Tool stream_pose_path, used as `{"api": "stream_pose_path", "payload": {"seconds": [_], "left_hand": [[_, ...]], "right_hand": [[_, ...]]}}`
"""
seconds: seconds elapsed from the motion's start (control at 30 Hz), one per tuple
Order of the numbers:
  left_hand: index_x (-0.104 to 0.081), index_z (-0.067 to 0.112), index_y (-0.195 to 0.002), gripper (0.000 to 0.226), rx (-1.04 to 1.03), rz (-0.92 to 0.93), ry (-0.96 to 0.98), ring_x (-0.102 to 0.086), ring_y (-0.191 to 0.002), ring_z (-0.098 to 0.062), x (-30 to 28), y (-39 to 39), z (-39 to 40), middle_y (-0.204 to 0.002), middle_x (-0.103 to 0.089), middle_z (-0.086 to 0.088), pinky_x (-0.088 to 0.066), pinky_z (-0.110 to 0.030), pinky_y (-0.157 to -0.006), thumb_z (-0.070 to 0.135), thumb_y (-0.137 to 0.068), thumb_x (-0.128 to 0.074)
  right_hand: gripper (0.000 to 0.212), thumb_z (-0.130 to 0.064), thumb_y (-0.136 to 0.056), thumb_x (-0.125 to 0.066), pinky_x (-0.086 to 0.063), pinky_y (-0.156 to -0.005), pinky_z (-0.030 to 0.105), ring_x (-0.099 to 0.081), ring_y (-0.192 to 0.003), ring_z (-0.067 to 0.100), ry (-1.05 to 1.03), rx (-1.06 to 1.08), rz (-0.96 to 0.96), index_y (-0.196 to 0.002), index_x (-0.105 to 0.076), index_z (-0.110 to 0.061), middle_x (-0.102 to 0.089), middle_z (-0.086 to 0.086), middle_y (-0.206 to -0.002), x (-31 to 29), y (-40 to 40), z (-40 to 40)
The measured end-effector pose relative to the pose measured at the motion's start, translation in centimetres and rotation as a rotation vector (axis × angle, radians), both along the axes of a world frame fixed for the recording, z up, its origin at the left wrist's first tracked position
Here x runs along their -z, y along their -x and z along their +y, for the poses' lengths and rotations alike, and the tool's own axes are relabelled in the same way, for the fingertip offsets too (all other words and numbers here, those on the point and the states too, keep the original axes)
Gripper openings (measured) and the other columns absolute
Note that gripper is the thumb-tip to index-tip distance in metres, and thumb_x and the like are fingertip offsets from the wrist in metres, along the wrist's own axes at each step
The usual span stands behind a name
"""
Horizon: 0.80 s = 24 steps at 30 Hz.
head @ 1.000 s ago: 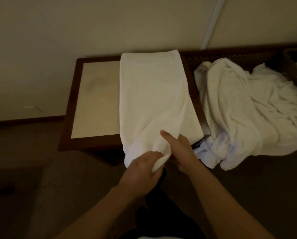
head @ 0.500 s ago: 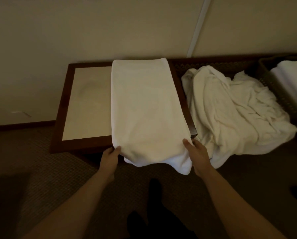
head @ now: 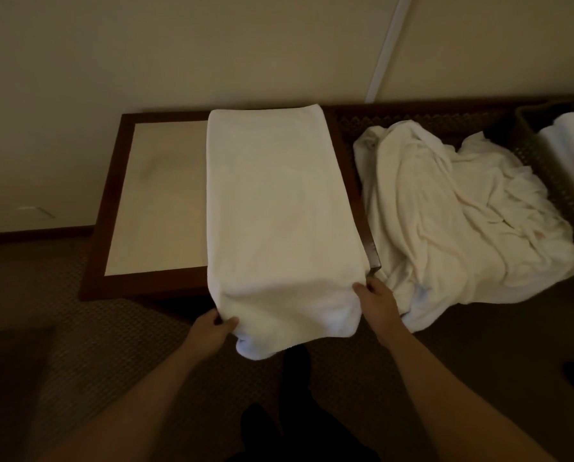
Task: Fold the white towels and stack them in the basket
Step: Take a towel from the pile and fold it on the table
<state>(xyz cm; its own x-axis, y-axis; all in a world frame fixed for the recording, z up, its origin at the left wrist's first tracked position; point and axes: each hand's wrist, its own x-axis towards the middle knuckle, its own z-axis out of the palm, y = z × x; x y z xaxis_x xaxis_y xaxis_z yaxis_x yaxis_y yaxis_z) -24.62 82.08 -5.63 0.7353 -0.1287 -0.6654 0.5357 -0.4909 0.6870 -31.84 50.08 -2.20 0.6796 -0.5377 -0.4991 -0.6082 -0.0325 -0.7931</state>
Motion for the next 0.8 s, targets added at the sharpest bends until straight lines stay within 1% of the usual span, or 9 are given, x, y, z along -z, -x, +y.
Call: {"api": "stream_pose_path", "payload": {"seconds": [0.1,0.13,0.2,0.33,0.47,0.57,0.67,0.73,0.8], "left_hand": [[-0.063,0.017,-0.120,0.022,-0.167,-0.012,0.087,-0.061,-0.114,-0.025,-0.5,-0.9,0.0,-0.119,-0.065,-0.002,-0.048,-0.042,-0.101,0.020,-0.098,-0.064],[-0.064,0.019,-0.116,0.018,-0.274,0.025,0.160,-0.062,-0.115,-0.026,-0.4,-1.2,0.0,-0.119,-0.066,-0.003,-0.048,-0.047,-0.103,0.021,-0.099,-0.063],[-0.064,0.019,-0.121,0.022,-0.375,0.072,0.264,-0.064,-0.115,-0.027,-0.4,-1.5,0.1,-0.123,-0.068,-0.006,-0.049,-0.049,-0.104,0.024,-0.100,-0.061],[-0.065,0.018,-0.124,0.026,-0.077,-0.028,0.070,-0.064,-0.109,-0.021,-0.3,-1.7,0.6,-0.119,-0.068,-0.002,-0.050,-0.039,-0.099,0.024,-0.099,-0.063],[-0.057,0.018,-0.134,0.042,-0.005,0.000,0.020,-0.060,-0.118,-0.023,1.5,-1.3,0.6,-0.126,-0.064,-0.003,-0.048,-0.039,-0.100,0.016,-0.094,-0.071],[-0.053,0.018,-0.137,0.049,0.062,0.099,0.002,-0.056,-0.120,-0.024,4.5,-0.1,-0.8,-0.127,-0.060,-0.003,-0.045,-0.036,-0.098,0.011,-0.092,-0.070],[-0.054,0.008,-0.140,0.055,0.312,0.244,-0.177,-0.057,-0.123,-0.030,8.4,1.6,-1.6,-0.136,-0.059,-0.014,-0.048,-0.036,-0.100,0.019,-0.088,-0.068],[-0.056,0.001,-0.135,0.047,0.297,0.284,-0.310,-0.058,-0.120,-0.033,9.2,2.2,-1.5,-0.136,-0.058,-0.021,-0.048,-0.032,-0.091,0.016,-0.092,-0.064],[-0.059,-0.001,-0.131,0.040,0.214,0.293,-0.331,-0.060,-0.109,-0.034,9.2,2.1,-1.3,-0.129,-0.060,-0.024,-0.046,-0.030,-0.080,0.011,-0.093,-0.061]], "right_hand": [[0.029,-0.023,-0.100,-0.061,-0.047,-0.076,0.033,-0.056,-0.074,0.013,0.009,0.025,-0.110,-0.089,-0.062,0.004,-0.061,0.015,-0.078,-0.6,-0.9,0.1],[0.032,-0.020,-0.100,-0.061,-0.044,-0.073,0.032,-0.051,-0.071,0.012,0.006,0.056,-0.143,-0.086,-0.057,0.008,-0.054,0.016,-0.075,-0.5,-1.2,-0.1],[0.026,-0.015,-0.100,-0.060,-0.044,-0.076,0.031,-0.052,-0.075,0.014,0.011,0.108,-0.162,-0.085,-0.058,0.006,-0.058,0.011,-0.078,0.0,-1.2,-0.5],[0.016,-0.013,-0.100,-0.057,-0.045,-0.079,0.030,-0.059,-0.088,0.018,0.078,0.039,-0.037,-0.086,-0.064,-0.015,-0.066,-0.001,-0.087,1.1,-1.1,-1.5],[0.015,-0.022,-0.097,-0.064,-0.049,-0.078,0.030,-0.064,-0.090,0.019,0.016,0.025,-0.010,-0.092,-0.068,-0.008,-0.069,0.002,-0.091,1.3,-2.1,-1.4],[0.008,-0.023,-0.097,-0.063,-0.052,-0.090,0.035,-0.065,-0.096,0.017,0.014,-0.004,-0.029,-0.100,-0.067,-0.016,-0.071,-0.001,-0.099,2.3,-2.1,-1.0],[0.009,-0.018,-0.099,-0.060,-0.050,-0.090,0.036,-0.064,-0.097,0.016,0.079,-0.052,-0.057,-0.107,-0.065,-0.021,-0.070,0.002,-0.103,3.6,-2.0,-1.0],[0.012,-0.020,-0.099,-0.060,-0.050,-0.091,0.037,-0.064,-0.099,0.018,0.113,-0.073,-0.043,-0.110,-0.066,-0.020,-0.070,0.002,-0.104,4.0,-1.8,-1.2],[0.013,-0.020,-0.099,-0.062,-0.051,-0.092,0.039,-0.065,-0.100,0.019,0.096,-0.075,-0.021,-0.110,-0.067,-0.017,-0.071,0.001,-0.103,4.3,-1.6,-1.7]]}}
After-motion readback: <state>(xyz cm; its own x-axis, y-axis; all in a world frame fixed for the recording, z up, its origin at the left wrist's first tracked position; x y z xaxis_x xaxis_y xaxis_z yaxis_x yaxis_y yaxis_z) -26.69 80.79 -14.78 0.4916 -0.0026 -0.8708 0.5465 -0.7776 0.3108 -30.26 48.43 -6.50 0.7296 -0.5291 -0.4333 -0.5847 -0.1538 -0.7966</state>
